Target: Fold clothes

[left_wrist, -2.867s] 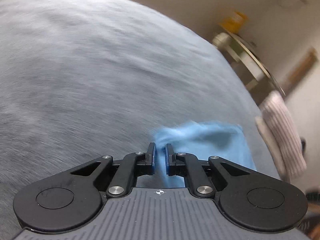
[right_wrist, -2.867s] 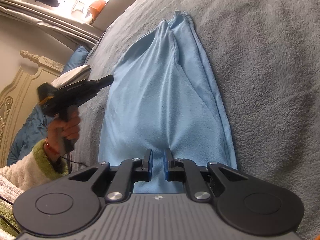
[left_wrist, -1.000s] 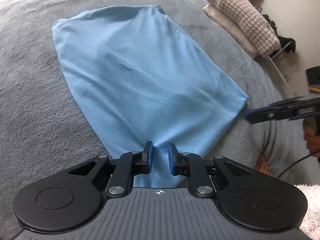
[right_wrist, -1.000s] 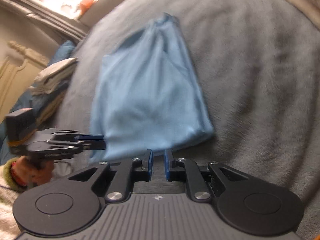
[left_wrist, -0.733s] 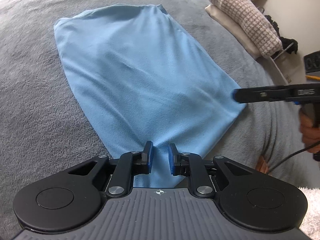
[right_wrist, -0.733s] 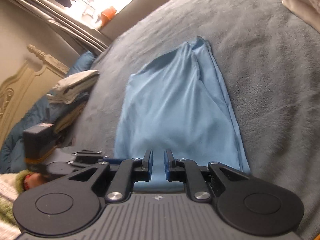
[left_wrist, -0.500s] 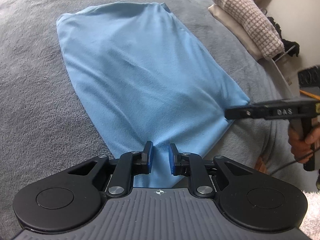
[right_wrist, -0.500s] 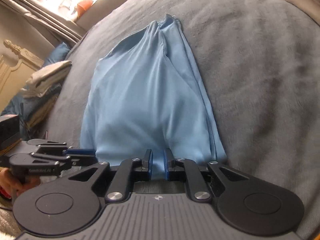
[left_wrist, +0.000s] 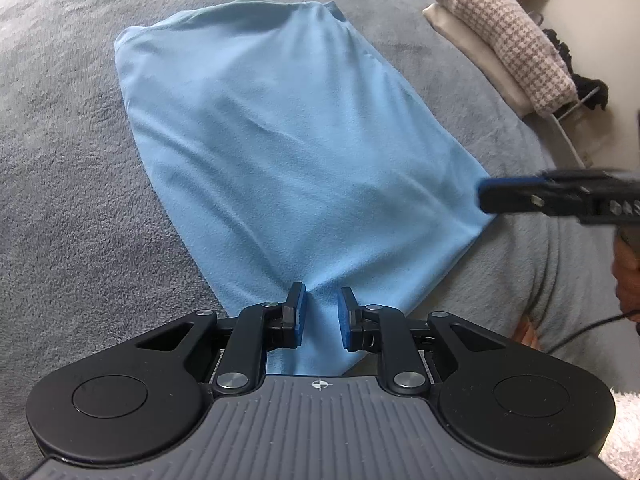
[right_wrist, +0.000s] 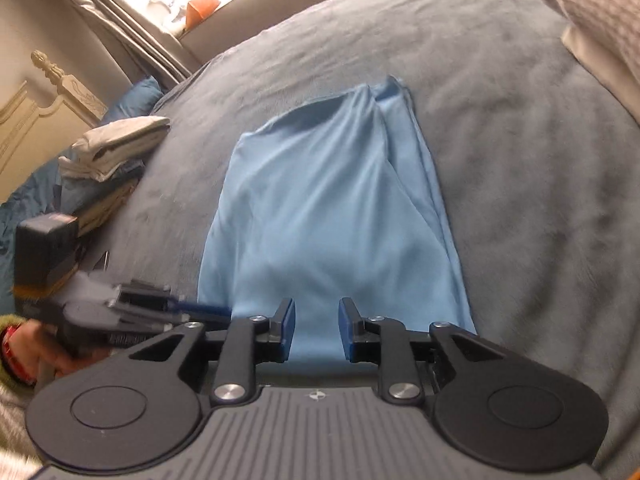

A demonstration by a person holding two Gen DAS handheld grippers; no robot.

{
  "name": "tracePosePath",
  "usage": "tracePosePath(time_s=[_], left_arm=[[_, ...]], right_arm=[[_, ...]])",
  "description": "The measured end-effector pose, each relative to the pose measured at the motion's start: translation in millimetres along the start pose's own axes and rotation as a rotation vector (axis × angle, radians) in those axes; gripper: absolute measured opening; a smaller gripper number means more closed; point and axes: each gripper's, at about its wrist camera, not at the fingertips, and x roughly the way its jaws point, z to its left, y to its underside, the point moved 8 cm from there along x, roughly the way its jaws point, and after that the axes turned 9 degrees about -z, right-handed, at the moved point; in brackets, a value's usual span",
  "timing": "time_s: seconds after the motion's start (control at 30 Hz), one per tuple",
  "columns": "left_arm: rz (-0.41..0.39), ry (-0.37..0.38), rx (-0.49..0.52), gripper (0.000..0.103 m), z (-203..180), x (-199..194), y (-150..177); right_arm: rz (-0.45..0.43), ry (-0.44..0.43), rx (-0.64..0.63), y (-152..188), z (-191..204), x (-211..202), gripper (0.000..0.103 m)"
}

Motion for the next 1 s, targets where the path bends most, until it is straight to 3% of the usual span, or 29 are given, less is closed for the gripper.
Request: tracePosePath(time_s=[0.3, 0.8, 1.0], left_arm=[[0.01, -0.012, 0.005, 0.019, -1.0, 1.5, 0.8], [0.007, -0.013, 0.014, 0.02, 2.1, 2.6, 1.2], [0.004, -0.019, 0.019, 0.02, 1.5, 1.9, 1.6]], right_arm=[[0.001, 0.038, 0.018, 3.8, -15.5, 34.1, 0.024], [-0.109, 0.142, 0.159, -0.2, -59.7, 0.8, 0.024], [-0.163, 0.053, 0.156, -14.0, -41.6, 4.2, 0.024]])
